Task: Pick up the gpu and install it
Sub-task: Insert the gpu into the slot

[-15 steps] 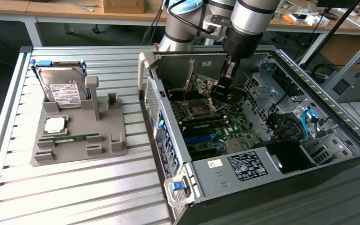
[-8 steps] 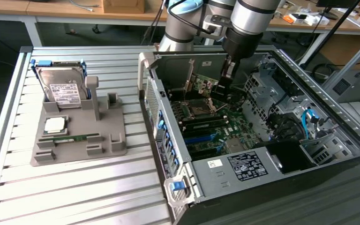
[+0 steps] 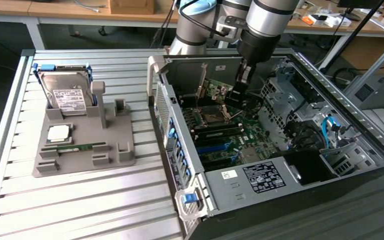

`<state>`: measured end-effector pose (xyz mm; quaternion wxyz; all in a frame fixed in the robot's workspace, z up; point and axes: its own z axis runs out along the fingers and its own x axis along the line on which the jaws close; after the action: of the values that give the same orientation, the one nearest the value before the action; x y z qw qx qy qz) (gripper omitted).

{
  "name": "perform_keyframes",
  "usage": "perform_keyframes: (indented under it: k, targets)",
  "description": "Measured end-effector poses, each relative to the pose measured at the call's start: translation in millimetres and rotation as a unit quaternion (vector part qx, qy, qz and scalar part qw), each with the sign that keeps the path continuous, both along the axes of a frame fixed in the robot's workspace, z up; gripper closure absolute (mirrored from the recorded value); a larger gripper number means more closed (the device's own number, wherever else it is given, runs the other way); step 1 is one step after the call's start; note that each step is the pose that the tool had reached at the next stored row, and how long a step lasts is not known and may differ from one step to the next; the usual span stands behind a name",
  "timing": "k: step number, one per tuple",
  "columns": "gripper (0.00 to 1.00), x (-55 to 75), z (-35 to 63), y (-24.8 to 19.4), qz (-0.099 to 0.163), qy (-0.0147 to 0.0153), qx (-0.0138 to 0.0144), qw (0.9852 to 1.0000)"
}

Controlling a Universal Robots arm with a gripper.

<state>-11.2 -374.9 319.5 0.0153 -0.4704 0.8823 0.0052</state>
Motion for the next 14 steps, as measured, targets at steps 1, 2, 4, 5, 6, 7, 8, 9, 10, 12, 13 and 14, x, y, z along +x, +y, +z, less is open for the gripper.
perform_keyframes:
  k: [1,2,4,5,6,7,8,9,10,12,13,14]
  targets:
    - [0.73,0.0,0.0,0.0,0.001,0.0000,0.0000,1.0000]
    - [0.73,0.0,0.0,0.0,0.001,0.0000,0.0000,1.0000]
    - [0.73,0.0,0.0,0.0,0.002,0.0000,0.0000,1.0000]
    - [0.73,0.0,0.0,0.0,0.003,0.0000,0.0000,1.0000]
    - [0.73,0.0,0.0,0.0,0.003,0.0000,0.0000,1.0000]
    - [0.73,0.0,0.0,0.0,0.004,0.0000,0.0000,1.0000]
    - [0.73,0.0,0.0,0.0,0.004,0.0000,0.0000,1.0000]
    - [0.73,0.0,0.0,0.0,0.005,0.0000,0.0000,1.0000]
    - [0.73,0.0,0.0,0.0,0.005,0.0000,0.0000,1.0000]
    - [0.73,0.0,0.0,0.0,0.007,0.0000,0.0000,1.0000]
    - [0.73,0.0,0.0,0.0,0.008,0.0000,0.0000,1.0000]
    - [0.73,0.0,0.0,0.0,0.008,0.0000,0.0000,1.0000]
